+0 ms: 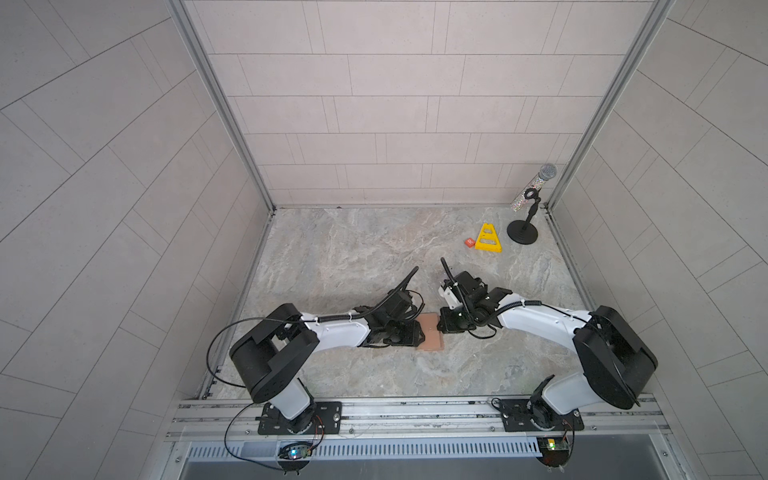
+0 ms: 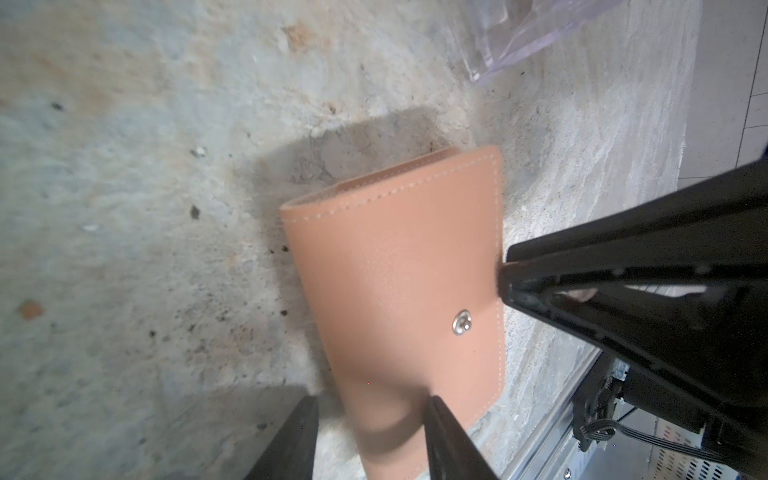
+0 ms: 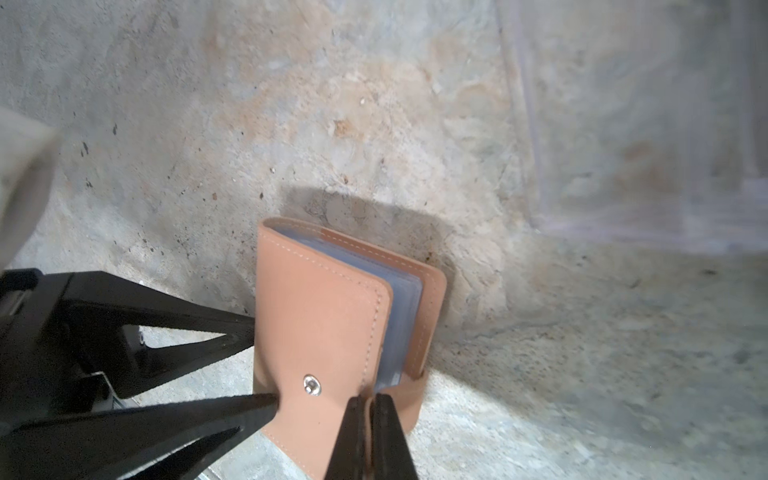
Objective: Put the credit cards into the card holder
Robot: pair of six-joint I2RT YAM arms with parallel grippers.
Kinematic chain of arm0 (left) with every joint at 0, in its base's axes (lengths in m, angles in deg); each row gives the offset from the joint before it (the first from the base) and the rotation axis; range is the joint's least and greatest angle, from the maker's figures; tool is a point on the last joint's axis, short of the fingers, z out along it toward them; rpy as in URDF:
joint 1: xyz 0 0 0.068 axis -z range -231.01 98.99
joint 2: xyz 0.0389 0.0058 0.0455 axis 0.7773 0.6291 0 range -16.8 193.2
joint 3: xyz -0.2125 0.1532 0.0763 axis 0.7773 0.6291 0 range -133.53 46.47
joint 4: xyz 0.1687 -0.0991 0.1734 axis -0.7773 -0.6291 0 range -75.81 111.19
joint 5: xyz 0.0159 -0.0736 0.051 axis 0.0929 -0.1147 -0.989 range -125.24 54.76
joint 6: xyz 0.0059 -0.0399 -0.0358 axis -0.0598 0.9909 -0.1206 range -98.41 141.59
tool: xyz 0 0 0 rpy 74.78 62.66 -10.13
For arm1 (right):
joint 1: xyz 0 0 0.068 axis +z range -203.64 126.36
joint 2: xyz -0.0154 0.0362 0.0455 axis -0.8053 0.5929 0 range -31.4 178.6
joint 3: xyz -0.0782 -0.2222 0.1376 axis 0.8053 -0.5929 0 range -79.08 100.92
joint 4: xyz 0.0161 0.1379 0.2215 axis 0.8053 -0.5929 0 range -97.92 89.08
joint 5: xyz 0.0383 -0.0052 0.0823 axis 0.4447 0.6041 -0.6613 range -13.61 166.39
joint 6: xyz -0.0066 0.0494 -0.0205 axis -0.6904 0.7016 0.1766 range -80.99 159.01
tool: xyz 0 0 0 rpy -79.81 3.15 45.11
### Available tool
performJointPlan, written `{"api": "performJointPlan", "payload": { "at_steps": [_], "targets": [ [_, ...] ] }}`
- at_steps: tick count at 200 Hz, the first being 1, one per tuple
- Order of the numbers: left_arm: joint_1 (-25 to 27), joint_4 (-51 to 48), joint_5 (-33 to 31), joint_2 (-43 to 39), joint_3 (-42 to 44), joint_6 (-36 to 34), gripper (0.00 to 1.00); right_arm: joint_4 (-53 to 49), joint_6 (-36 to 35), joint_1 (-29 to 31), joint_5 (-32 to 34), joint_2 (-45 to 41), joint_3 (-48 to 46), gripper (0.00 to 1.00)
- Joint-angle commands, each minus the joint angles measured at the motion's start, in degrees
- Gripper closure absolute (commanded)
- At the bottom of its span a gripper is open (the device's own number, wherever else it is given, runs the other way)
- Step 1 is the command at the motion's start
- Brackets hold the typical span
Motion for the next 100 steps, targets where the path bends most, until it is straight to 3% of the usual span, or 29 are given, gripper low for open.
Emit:
{"api": "performJointPlan", "payload": {
  "at_steps": [1,38,100],
  "targets": [
    [0.4,-0.6,-0.6,1.3,-0.8,-0.8,0.52,-2.2,-1.0,0.0,1.6,-1.5,1.3,0.95],
    [0.8,-0.7,-1.9,2.7,-1.1,0.0,0.52,-2.3,-1.0,0.0,0.9,-2.5,1.5,0.95],
    [1.1,-0.6,-2.6,3.5,-0.6,1.1,0.53,5.8,2.7,0.8,-6.1,-0.3,0.2,0.93]
  ]
}}
